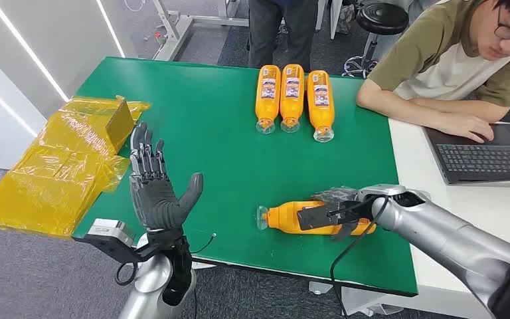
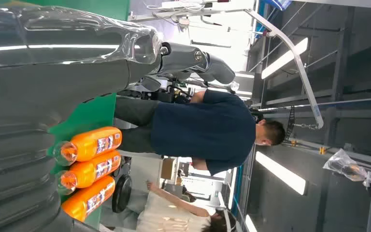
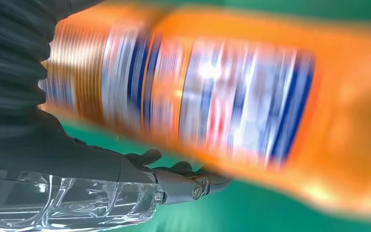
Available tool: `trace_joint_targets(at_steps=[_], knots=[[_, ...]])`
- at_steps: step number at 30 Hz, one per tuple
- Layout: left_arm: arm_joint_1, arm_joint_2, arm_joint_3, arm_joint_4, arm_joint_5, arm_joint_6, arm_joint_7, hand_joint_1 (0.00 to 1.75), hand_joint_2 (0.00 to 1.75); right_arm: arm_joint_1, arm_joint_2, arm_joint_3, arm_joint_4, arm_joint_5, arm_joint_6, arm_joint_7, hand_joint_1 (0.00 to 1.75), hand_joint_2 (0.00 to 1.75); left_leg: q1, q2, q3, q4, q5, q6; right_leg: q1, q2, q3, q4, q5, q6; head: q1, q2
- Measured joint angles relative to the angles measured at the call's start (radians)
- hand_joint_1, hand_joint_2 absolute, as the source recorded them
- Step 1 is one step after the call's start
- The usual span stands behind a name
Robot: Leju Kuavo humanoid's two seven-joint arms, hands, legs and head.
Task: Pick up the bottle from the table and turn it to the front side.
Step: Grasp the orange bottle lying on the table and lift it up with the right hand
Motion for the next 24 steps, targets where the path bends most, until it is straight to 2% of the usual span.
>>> trace_joint_targets(at_steps=[6, 16, 17, 20, 21, 24], knots=[[0.000, 0.000, 0.000, 0.000, 0.002, -0.001, 0.000, 0.00, 1.75, 0.046, -0.022, 0.005, -0.010, 0.014, -0.067, 0.000, 0.00, 1.75, 0.000, 0.001, 0.001, 0.000, 0.000, 0.000, 0.000, 0.001, 0.001, 0.000, 0.000, 0.000, 0.000, 0.000], [0.000, 0.000, 0.000, 0.000, 0.002, -0.003, 0.000, 0.00, 1.75, 0.063, -0.038, 0.006, -0.019, 0.048, -0.099, 0.013, 0.00, 1.75, 0.000, 0.001, 0.006, 0.000, 0.000, 0.000, 0.000, 0.000, 0.006, -0.001, 0.000, 0.001, 0.000, 0.000], [0.000, 0.000, 0.000, 0.000, 0.002, -0.003, 0.000, 0.00, 1.75, 0.065, -0.039, 0.006, -0.019, 0.061, -0.108, 0.018, 0.06, 1.75, 0.000, 0.001, 0.006, 0.000, 0.000, 0.000, 0.000, 0.000, 0.006, -0.001, 0.000, 0.001, 0.000, 0.000], [0.000, 0.000, 0.000, 0.000, 0.002, -0.004, 0.000, 0.00, 1.75, 0.069, -0.044, 0.006, -0.022, 0.103, -0.147, 0.039, 1.37, 1.75, 0.000, 0.001, 0.006, 0.000, 0.000, 0.000, 0.000, 0.000, 0.007, -0.001, 0.000, 0.001, 0.000, 0.000], [0.000, 0.000, 0.000, 0.000, 0.001, -0.005, 0.000, 0.00, 1.75, 0.072, -0.046, 0.005, -0.024, 0.118, -0.165, 0.046, 1.75, 1.75, 0.000, 0.001, 0.006, 0.000, 0.000, 0.000, 0.000, 0.000, 0.007, -0.001, 0.000, 0.001, 0.000, 0.000], [0.000, 0.000, 0.000, 0.000, 0.001, -0.009, 0.000, 0.00, 1.75, 0.082, -0.055, 0.002, -0.030, 0.147, -0.209, 0.056, 1.75, 1.75, 0.000, 0.001, 0.006, 0.000, 0.000, 0.000, 0.000, 0.000, 0.007, -0.001, 0.000, 0.001, 0.000, 0.000]])
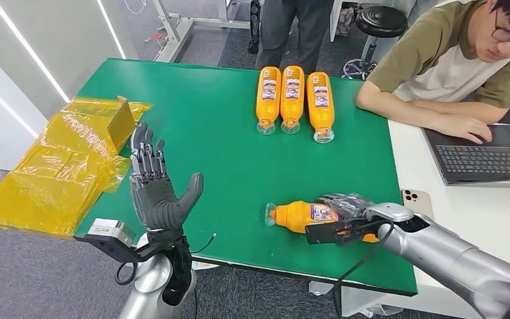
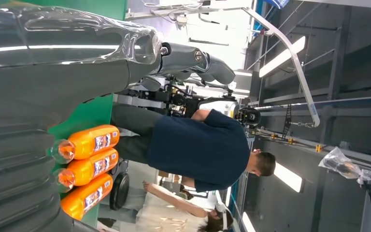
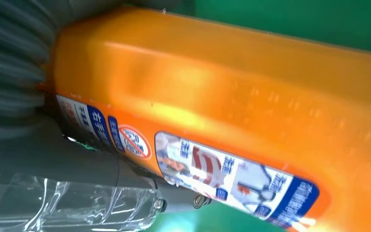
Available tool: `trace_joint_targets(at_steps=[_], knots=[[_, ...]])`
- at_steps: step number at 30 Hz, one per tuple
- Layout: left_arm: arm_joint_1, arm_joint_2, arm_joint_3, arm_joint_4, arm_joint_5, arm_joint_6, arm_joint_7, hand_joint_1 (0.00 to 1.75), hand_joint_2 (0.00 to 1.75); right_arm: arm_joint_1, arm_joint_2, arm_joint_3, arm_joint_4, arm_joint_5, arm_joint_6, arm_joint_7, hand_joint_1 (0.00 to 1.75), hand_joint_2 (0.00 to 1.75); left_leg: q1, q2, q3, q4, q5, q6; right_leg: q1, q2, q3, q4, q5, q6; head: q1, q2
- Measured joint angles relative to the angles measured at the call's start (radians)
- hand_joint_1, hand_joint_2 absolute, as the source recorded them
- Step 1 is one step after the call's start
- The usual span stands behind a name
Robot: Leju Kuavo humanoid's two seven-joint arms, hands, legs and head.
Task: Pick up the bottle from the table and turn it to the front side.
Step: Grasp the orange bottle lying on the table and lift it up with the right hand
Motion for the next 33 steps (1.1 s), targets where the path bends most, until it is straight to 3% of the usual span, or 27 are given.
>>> trace_joint_targets(at_steps=[12, 14, 16, 20, 22, 26, 33], knots=[[0.000, 0.000, 0.000, 0.000, -0.006, -0.002, 0.000, 0.00, 1.75, 0.053, 0.003, -0.063, -0.009, 0.063, -0.090, -0.014, 1.75, 1.75, 0.000, 0.000, 0.000, 0.000, 0.000, 0.000, 0.000, 0.000, 0.001, 0.000, 0.000, 0.000, 0.000, 0.000], [0.000, 0.000, 0.000, 0.000, -0.008, 0.000, 0.000, 0.00, 1.75, 0.073, 0.013, -0.084, -0.010, 0.077, -0.140, -0.029, 1.75, 1.75, 0.000, 0.000, 0.000, 0.000, 0.000, 0.000, 0.001, 0.000, 0.001, 0.000, 0.000, 0.000, 0.000, 0.000], [0.000, 0.000, 0.000, 0.000, -0.013, 0.007, 0.000, 0.00, 1.75, 0.123, 0.042, -0.134, -0.011, 0.082, -0.277, -0.077, 1.75, 1.75, 0.001, 0.000, 0.000, -0.001, 0.000, 0.000, 0.001, 0.000, 0.001, 0.000, 0.000, 0.000, 0.000, 0.000], [0.000, -0.001, 0.000, 0.000, -0.018, 0.028, 0.000, 0.00, 1.75, 0.287, 0.157, -0.323, -0.054, 0.060, -0.722, -0.217, 1.75, 1.75, 0.002, 0.001, -0.001, -0.001, 0.000, 0.000, 0.002, 0.001, -0.002, 0.000, 0.000, -0.001, -0.001, 0.000], [0.000, -0.001, -0.001, 0.000, -0.012, 0.031, 0.000, 0.00, 1.75, 0.353, 0.208, -0.408, -0.102, 0.038, -0.827, -0.255, 1.75, 1.75, 0.002, -0.001, -0.001, -0.001, 0.000, -0.001, 0.002, -0.001, -0.003, 0.001, -0.001, -0.001, -0.001, 0.000], [0.000, -0.002, -0.001, 0.000, -0.005, 0.031, 0.000, 0.00, 1.75, 0.428, 0.262, -0.515, -0.169, 0.018, -0.873, -0.278, 1.75, 1.75, 0.002, -0.005, -0.003, -0.002, 0.000, -0.001, 0.002, -0.005, -0.002, 0.001, -0.003, -0.002, -0.001, 0.000], [0.000, -0.002, -0.001, 0.000, -0.004, 0.031, 0.000, 0.00, 1.75, 0.475, 0.288, -0.584, -0.210, 0.017, -0.877, -0.280, 1.75, 1.75, 0.000, -0.004, -0.004, -0.001, 0.000, 0.000, 0.001, -0.004, -0.003, 0.000, -0.002, -0.001, 0.000, 0.000]])
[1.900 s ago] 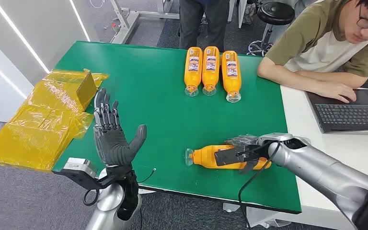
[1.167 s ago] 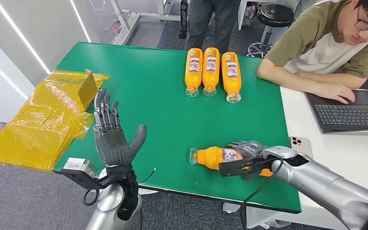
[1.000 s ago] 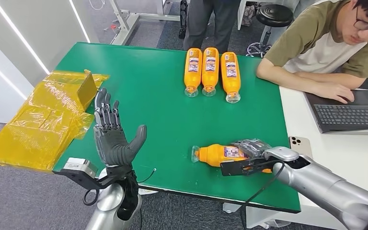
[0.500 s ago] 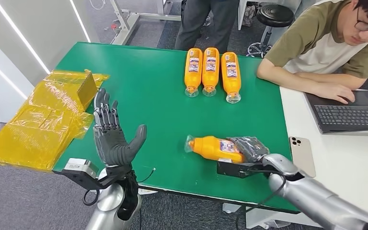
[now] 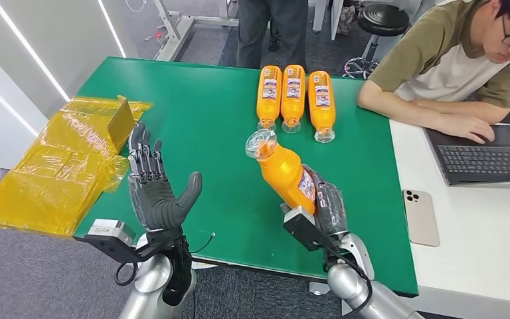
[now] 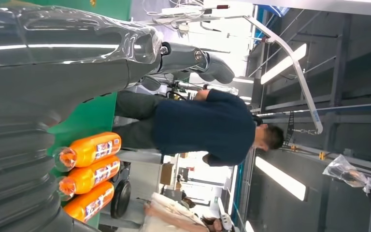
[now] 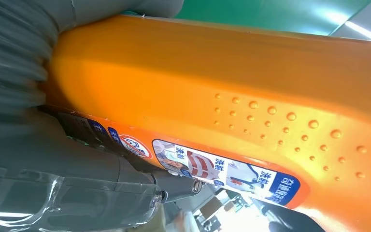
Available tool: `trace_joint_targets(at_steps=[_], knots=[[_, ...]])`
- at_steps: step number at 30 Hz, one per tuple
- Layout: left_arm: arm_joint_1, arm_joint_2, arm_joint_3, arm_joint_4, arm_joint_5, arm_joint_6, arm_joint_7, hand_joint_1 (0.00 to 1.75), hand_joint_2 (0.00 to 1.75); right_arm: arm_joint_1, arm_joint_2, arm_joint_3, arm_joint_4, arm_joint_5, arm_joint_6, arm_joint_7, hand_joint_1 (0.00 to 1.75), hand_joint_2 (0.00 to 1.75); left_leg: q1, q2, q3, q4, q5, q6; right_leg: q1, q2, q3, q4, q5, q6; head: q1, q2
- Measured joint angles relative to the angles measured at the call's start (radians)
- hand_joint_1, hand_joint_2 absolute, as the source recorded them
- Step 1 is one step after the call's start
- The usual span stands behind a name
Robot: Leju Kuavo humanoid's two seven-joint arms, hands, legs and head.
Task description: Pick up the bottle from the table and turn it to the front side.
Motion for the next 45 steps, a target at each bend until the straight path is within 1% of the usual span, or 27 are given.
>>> trace_joint_targets(at_steps=[6, 8, 12, 15, 17, 20, 22, 24, 25, 27, 30, 34, 41, 45], knots=[[0.000, 0.000, 0.000, 0.000, 0.000, 0.000, 0.000, 0.00, 1.75, 0.008, 0.007, -0.016, -0.010, 0.000, 0.000, -0.001, 1.75, 1.75, 0.000, 0.000, 0.000, 0.000, 0.000, 0.000, 0.000, 0.000, 0.000, 0.000, 0.000, 0.000, 0.000, 0.000], [0.000, 0.000, 0.000, 0.000, 0.002, 0.000, 0.000, 0.00, 1.75, 0.011, 0.008, -0.020, -0.012, -0.012, -0.003, -0.014, 1.75, 1.75, 0.000, 0.000, 0.000, 0.000, 0.000, 0.000, 0.000, 0.000, 0.000, 0.000, 0.000, 0.000, 0.000, 0.000], [0.000, 0.000, 0.000, 0.000, 0.021, -0.019, 0.000, 0.00, 1.75, 0.032, 0.023, -0.046, -0.021, -0.084, -0.030, -0.091, 1.75, 1.75, 0.000, 0.000, 0.000, 0.000, 0.000, 0.000, 0.000, 0.000, 0.000, 0.000, 0.000, 0.000, 0.000, 0.000], [0.000, 0.000, 0.000, 0.000, 0.044, -0.061, 0.000, 0.00, 1.75, 0.056, 0.049, -0.062, -0.027, -0.130, -0.042, -0.134, 1.75, 1.75, 0.000, 0.001, 0.000, 0.000, 0.000, 0.000, 0.000, 0.001, -0.001, 0.000, 0.000, 0.000, 0.000, 0.000], [0.000, 0.000, -0.001, 0.000, 0.069, -0.127, 0.000, 0.00, 1.75, 0.076, 0.066, -0.066, -0.031, -0.145, -0.043, -0.145, 1.75, 1.75, 0.000, 0.001, 0.000, 0.000, 0.000, 0.000, 0.000, 0.001, -0.001, 0.000, 0.000, 0.000, 0.000, 0.000], [-0.002, 0.000, -0.012, 0.005, 0.131, -0.283, 0.002, 0.00, 1.75, 0.109, 0.086, -0.066, -0.036, -0.128, -0.035, -0.146, 1.75, 1.75, 0.000, 0.000, -0.001, 0.000, 0.000, 0.000, 0.000, 0.000, -0.001, 0.000, 0.000, 0.000, 0.000, 0.000], [-0.009, 0.000, -0.031, 0.024, 0.172, -0.422, 0.021, 0.00, 1.75, 0.126, 0.095, -0.063, -0.043, -0.072, -0.014, -0.136, 1.75, 1.75, 0.000, 0.000, -0.001, 0.000, 0.000, 0.000, 0.000, 0.000, -0.001, 0.000, 0.000, 0.000, 0.000, 0.000], [-0.020, 0.000, -0.059, 0.062, 0.194, -0.549, 0.043, 0.00, 1.75, 0.141, 0.100, -0.055, -0.057, 0.011, 0.015, -0.122, 1.75, 1.75, 0.000, 0.001, -0.001, 0.000, -0.001, 0.000, 0.000, 0.001, -0.001, 0.000, 0.000, 0.000, 0.000, 0.000], [-0.026, 0.000, -0.073, 0.084, 0.198, -0.593, 0.047, 0.00, 1.75, 0.149, 0.102, -0.052, -0.068, 0.048, 0.027, -0.115, 1.75, 1.75, 0.000, 0.001, -0.001, 0.000, -0.001, 0.000, 0.000, 0.001, -0.001, 0.000, 0.000, 0.000, 0.000, 0.000], [-0.034, 0.000, -0.090, 0.125, 0.205, -0.637, 0.048, 0.00, 1.75, 0.172, 0.105, -0.047, -0.090, 0.103, 0.044, -0.105, 1.75, 1.75, 0.000, 0.001, -0.001, 0.000, -0.001, 0.000, 0.000, 0.001, -0.002, -0.001, 0.000, 0.000, 0.000, 0.000], [-0.042, -0.001, -0.096, 0.177, 0.212, -0.662, 0.048, 0.00, 1.75, 0.208, 0.105, -0.047, -0.121, 0.155, 0.064, -0.092, 1.75, 1.75, 0.000, 0.001, -0.001, 0.000, -0.001, 0.000, 0.000, 0.001, -0.002, -0.001, 0.000, 0.000, 0.000, 0.000], [-0.050, -0.002, -0.098, 0.222, 0.216, -0.672, 0.046, 0.00, 1.75, 0.241, 0.104, -0.048, -0.149, 0.196, 0.103, -0.075, 1.75, 1.75, 0.000, 0.002, -0.001, 0.000, -0.001, -0.001, 0.000, 0.002, -0.003, -0.001, 0.000, 0.000, 0.000, 0.000], [-0.066, -0.004, -0.097, 0.273, 0.222, -0.681, 0.042, 0.00, 1.75, 0.248, 0.102, -0.059, -0.152, 0.233, 0.154, -0.065, 1.75, 1.75, 0.000, 0.003, -0.001, 0.000, -0.001, -0.001, 0.000, 0.003, -0.003, 0.000, 0.000, 0.000, 0.000, 0.000], [-0.071, -0.007, -0.092, 0.293, 0.221, -0.679, 0.042, 0.00, 1.75, 0.248, 0.102, -0.068, -0.152, 0.266, 0.193, -0.033, 1.75, 1.75, 0.000, 0.003, -0.001, 0.000, -0.001, -0.001, 0.000, 0.003, -0.003, 0.000, 0.000, 0.000, 0.000, 0.000]])
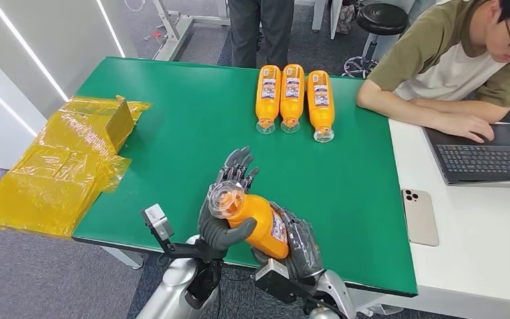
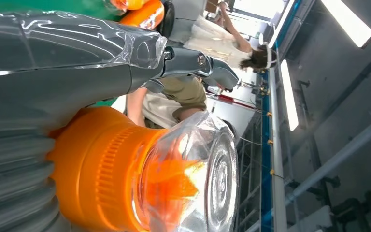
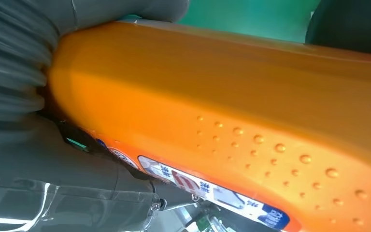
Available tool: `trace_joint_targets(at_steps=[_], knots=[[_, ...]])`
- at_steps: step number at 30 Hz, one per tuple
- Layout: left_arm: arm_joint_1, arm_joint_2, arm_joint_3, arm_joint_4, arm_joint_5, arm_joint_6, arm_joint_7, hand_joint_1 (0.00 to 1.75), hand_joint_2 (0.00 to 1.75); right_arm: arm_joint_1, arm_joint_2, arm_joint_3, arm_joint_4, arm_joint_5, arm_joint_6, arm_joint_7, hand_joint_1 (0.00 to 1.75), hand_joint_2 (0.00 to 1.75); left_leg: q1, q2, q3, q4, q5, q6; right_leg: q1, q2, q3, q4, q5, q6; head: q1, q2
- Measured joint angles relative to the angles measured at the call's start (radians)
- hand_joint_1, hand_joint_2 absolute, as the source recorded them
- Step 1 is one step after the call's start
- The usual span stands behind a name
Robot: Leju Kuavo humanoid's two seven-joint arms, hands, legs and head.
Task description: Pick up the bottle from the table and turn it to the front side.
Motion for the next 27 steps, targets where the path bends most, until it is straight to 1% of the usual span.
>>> trace_joint_targets(at_steps=[2, 4, 6, 8, 17, 18, 19, 21, 22, 23, 27], knots=[[-0.001, -0.001, 0.007, 0.008, -0.006, 0.003, 0.000, 0.00, 1.75, 0.000, 0.000, -0.006, 0.001, 0.030, 0.037, 0.037, 1.75, 1.75, 0.000, 0.000, 0.000, 0.000, 0.000, 0.000, 0.000, 0.000, 0.000, 0.000, 0.000, 0.000, 0.000, 0.000], [0.000, -0.001, 0.016, 0.012, -0.015, 0.007, 0.000, 0.78, 1.75, -0.001, 0.000, -0.015, 0.004, 0.061, 0.075, 0.067, 1.75, 1.75, 0.000, 0.000, 0.000, 0.000, 0.000, 0.000, 0.000, 0.000, 0.000, 0.000, 0.000, 0.000, 0.000, 0.000], [0.002, -0.001, 0.024, 0.014, -0.024, 0.011, 0.000, 1.65, 1.75, -0.002, 0.001, -0.022, 0.006, 0.081, 0.094, 0.078, 1.75, 1.75, 0.000, 0.000, 0.000, 0.000, 0.000, 0.000, 0.000, 0.000, 0.000, 0.000, 0.000, 0.000, 0.000, 0.000], [0.003, -0.002, 0.029, 0.014, -0.031, 0.015, 0.000, 1.75, 1.75, -0.001, 0.003, -0.026, 0.008, 0.091, 0.103, 0.083, 1.75, 1.75, 0.000, 0.000, 0.000, 0.000, 0.000, 0.000, 0.000, 0.000, 0.000, 0.000, 0.000, 0.000, 0.000, 0.000], [0.006, -0.004, 0.047, 0.014, -0.060, 0.016, -0.013, 1.75, 1.75, 0.010, 0.017, -0.053, 0.008, 0.119, 0.116, 0.096, 1.75, 1.75, 0.000, 0.000, 0.000, 0.000, 0.000, 0.000, 0.000, 0.000, 0.000, 0.000, 0.000, 0.000, 0.000, 0.000], [0.006, -0.004, 0.048, 0.014, -0.062, 0.016, -0.013, 1.75, 1.75, 0.011, 0.018, -0.055, 0.008, 0.122, 0.116, 0.097, 1.67, 1.75, 0.000, 0.000, 0.000, 0.000, 0.000, 0.000, 0.000, 0.000, 0.000, 0.000, 0.000, 0.000, 0.000, 0.000], [0.006, -0.004, 0.049, 0.014, -0.063, 0.016, -0.013, 1.75, 1.75, 0.012, 0.019, -0.056, 0.008, 0.125, 0.116, 0.097, 1.38, 1.75, 0.000, 0.000, 0.000, 0.000, 0.000, 0.000, 0.000, 0.000, 0.000, 0.000, 0.000, 0.000, 0.000, 0.000], [0.007, -0.004, 0.050, 0.014, -0.065, 0.016, -0.014, 1.75, 1.75, 0.014, 0.022, -0.060, 0.008, 0.129, 0.114, 0.093, 0.51, 1.75, 0.000, 0.000, 0.000, 0.000, 0.000, 0.000, 0.000, 0.000, 0.000, 0.000, 0.000, 0.000, 0.000, 0.000], [0.007, -0.004, 0.051, 0.014, -0.067, 0.016, -0.016, 1.75, 1.75, 0.015, 0.025, -0.063, 0.008, 0.130, 0.107, 0.087, 0.15, 1.75, 0.000, 0.000, 0.000, 0.000, 0.000, 0.000, 0.000, 0.000, 0.000, 0.000, 0.000, 0.000, 0.000, 0.000], [0.007, -0.004, 0.051, 0.013, -0.068, 0.016, -0.017, 1.75, 1.75, 0.017, 0.028, -0.064, 0.008, 0.134, 0.092, 0.079, 0.00, 1.75, 0.000, 0.000, 0.000, 0.000, 0.000, 0.000, 0.000, 0.000, 0.000, 0.000, 0.000, 0.000, 0.000, 0.000], [0.006, -0.005, 0.051, 0.013, -0.073, 0.018, -0.019, 1.75, 1.75, 0.034, 0.051, -0.066, -0.006, 0.105, -0.017, 0.003, 0.00, 1.75, 0.000, 0.000, 0.000, 0.000, 0.000, 0.000, 0.000, 0.000, 0.000, 0.000, 0.000, 0.000, 0.000, 0.000]])
